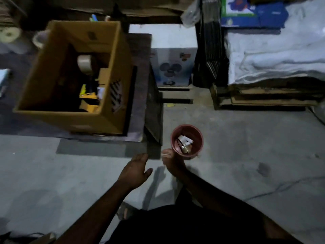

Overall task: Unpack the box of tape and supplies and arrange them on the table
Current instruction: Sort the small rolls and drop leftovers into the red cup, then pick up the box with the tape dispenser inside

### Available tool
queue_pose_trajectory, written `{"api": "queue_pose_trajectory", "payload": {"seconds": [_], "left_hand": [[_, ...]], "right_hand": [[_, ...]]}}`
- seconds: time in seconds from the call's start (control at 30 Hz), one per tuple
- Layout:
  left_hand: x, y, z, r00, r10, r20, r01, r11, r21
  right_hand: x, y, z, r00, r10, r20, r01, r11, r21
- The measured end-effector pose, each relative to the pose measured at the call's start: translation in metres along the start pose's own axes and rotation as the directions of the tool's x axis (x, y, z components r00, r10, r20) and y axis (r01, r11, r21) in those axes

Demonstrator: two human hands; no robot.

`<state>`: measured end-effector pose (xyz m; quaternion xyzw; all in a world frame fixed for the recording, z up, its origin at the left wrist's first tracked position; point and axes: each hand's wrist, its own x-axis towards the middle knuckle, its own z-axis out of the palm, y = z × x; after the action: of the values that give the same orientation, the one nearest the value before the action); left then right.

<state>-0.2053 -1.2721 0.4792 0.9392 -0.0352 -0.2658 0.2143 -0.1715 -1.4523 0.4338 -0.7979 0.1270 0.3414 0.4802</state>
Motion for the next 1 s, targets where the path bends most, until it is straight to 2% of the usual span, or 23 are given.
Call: {"api": "queue_pose_trajectory", "payload": {"seconds": [0.1,0.23,0.33,0.4,0.5,0.57,0.63,0.67,0.7,0.77,0.83,0.93,1.0], "left_hand": [[-0.046,-0.06,-0.024,0.996,0.015,-0.087,-0.015,1.0,-0.007],[-0.106,-0.141,-0.075,0.975,-0.015,-0.221,0.015,1.0,-0.003],[-0.138,-0.177,-0.128,0.94,-0.026,-0.341,0.027,1.0,-0.002],[-0.15,-0.192,-0.171,0.879,0.059,-0.473,-0.039,0.998,0.051],[-0.145,-0.194,-0.233,0.752,0.282,-0.596,-0.19,0.958,0.214],[-0.124,-0.189,-0.272,0.691,0.38,-0.616,-0.235,0.923,0.305],[-0.096,-0.184,-0.303,0.667,0.395,-0.631,-0.231,0.915,0.33],[-0.08,-0.183,-0.316,0.671,0.386,-0.633,-0.215,0.919,0.332],[-0.063,-0.182,-0.327,0.683,0.37,-0.63,-0.195,0.923,0.331],[-0.032,-0.183,-0.339,0.725,0.317,-0.612,-0.148,0.939,0.31],[-0.005,-0.186,-0.347,0.778,0.244,-0.579,-0.093,0.956,0.279],[0.024,-0.19,-0.35,0.858,0.122,-0.498,-0.014,0.976,0.215],[0.036,-0.193,-0.352,0.881,0.061,-0.469,0.009,0.989,0.147]], "right_hand": [[-0.033,-0.053,0.058,0.991,-0.134,0.023,0.136,0.979,-0.15],[-0.074,-0.118,0.138,0.979,-0.193,0.073,0.204,0.959,-0.197],[-0.1,-0.171,0.177,0.94,-0.336,0.058,0.338,0.892,-0.301],[-0.116,-0.209,0.192,0.872,-0.487,0.043,0.456,0.778,-0.433],[-0.13,-0.267,0.19,0.697,-0.716,-0.038,0.553,0.571,-0.607],[-0.124,-0.301,0.178,0.587,-0.8,-0.127,0.58,0.524,-0.623],[-0.104,-0.325,0.16,0.504,-0.841,-0.198,0.557,0.492,-0.67],[-0.09,-0.334,0.149,0.487,-0.846,-0.217,0.511,0.478,-0.714],[-0.074,-0.341,0.137,0.499,-0.836,-0.231,0.44,0.473,-0.763],[-0.047,-0.348,0.115,0.569,-0.776,-0.271,0.256,0.481,-0.839],[-0.024,-0.351,0.096,0.622,-0.706,-0.339,0.111,0.509,-0.854],[0.0,-0.352,0.077,0.708,-0.588,-0.391,-0.003,0.551,-0.834],[0.014,-0.35,0.069,0.748,-0.497,-0.44,-0.026,0.639,-0.768]]}}
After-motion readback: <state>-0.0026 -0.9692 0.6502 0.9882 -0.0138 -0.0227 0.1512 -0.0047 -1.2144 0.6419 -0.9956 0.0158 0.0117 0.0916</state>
